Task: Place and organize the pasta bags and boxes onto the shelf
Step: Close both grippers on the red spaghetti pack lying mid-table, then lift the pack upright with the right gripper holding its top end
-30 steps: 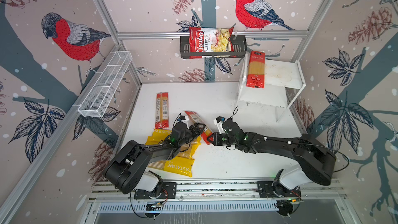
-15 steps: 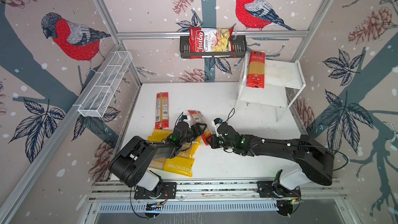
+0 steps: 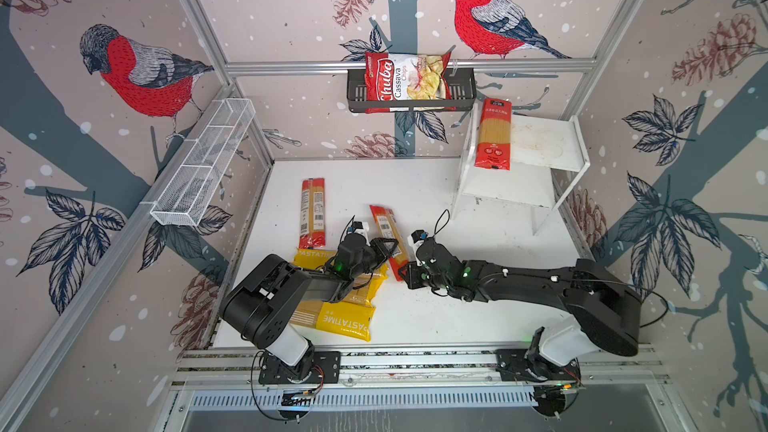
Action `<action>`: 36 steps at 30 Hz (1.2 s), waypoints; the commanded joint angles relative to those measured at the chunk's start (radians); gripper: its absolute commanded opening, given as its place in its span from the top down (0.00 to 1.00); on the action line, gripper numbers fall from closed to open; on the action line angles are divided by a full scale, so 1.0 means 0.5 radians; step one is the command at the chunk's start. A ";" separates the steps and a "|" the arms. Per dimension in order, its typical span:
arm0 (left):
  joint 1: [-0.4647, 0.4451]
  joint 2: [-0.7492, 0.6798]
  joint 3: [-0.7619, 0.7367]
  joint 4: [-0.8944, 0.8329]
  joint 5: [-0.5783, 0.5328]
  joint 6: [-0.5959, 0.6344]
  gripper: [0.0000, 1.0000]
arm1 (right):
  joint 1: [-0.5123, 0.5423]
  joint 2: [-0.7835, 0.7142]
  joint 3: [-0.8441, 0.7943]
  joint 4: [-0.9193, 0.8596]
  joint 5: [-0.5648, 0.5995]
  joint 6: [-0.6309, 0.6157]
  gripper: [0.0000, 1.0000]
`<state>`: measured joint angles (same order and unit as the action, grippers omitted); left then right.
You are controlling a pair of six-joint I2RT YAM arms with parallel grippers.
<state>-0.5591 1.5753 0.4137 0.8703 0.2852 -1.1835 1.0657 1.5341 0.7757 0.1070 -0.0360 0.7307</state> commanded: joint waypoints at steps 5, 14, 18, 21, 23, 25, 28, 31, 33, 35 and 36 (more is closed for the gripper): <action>-0.011 -0.045 0.016 0.186 0.135 0.148 0.78 | -0.051 -0.098 -0.047 0.270 -0.215 -0.061 0.43; -0.061 -0.304 0.236 -0.513 -0.092 0.666 0.83 | -0.266 -0.394 0.003 -0.113 -0.174 -0.007 0.29; -0.272 -0.408 0.395 -0.861 -0.444 0.988 0.84 | -0.360 -0.394 0.244 -0.420 0.082 0.083 0.28; -0.434 -0.460 0.463 -0.995 -0.763 1.134 0.85 | -0.391 -0.343 0.462 -0.614 0.265 0.203 0.27; -0.546 -0.497 0.479 -1.033 -1.004 1.222 0.86 | -0.397 -0.307 0.560 -0.672 0.330 0.274 0.26; -0.671 -0.523 0.503 -1.050 -1.230 1.323 0.86 | -0.398 -0.259 0.627 -0.691 0.356 0.326 0.25; -0.797 -0.554 0.528 -1.074 -1.496 1.430 0.86 | -0.391 -0.172 0.761 -0.867 0.475 0.423 0.25; -0.910 -0.584 0.529 -1.048 -1.722 1.527 0.86 | -0.377 -0.171 0.772 -0.901 0.525 0.487 0.24; -0.982 -0.575 0.531 -1.008 -1.846 1.629 0.86 | -0.375 -0.170 0.751 -0.815 0.449 0.493 0.24; -1.053 -0.536 0.563 -1.000 -1.962 1.717 0.85 | -0.369 -0.145 0.776 -0.803 0.409 0.499 0.24; -1.088 -0.502 0.589 -1.001 -2.010 1.768 0.85 | -0.367 -0.126 0.798 -0.805 0.383 0.496 0.24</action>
<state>-1.0691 1.3087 0.6724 0.2417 -0.5591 -0.4110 0.8799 1.4544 1.1576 -0.2901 0.1699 0.9504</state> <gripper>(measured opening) 0.188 0.756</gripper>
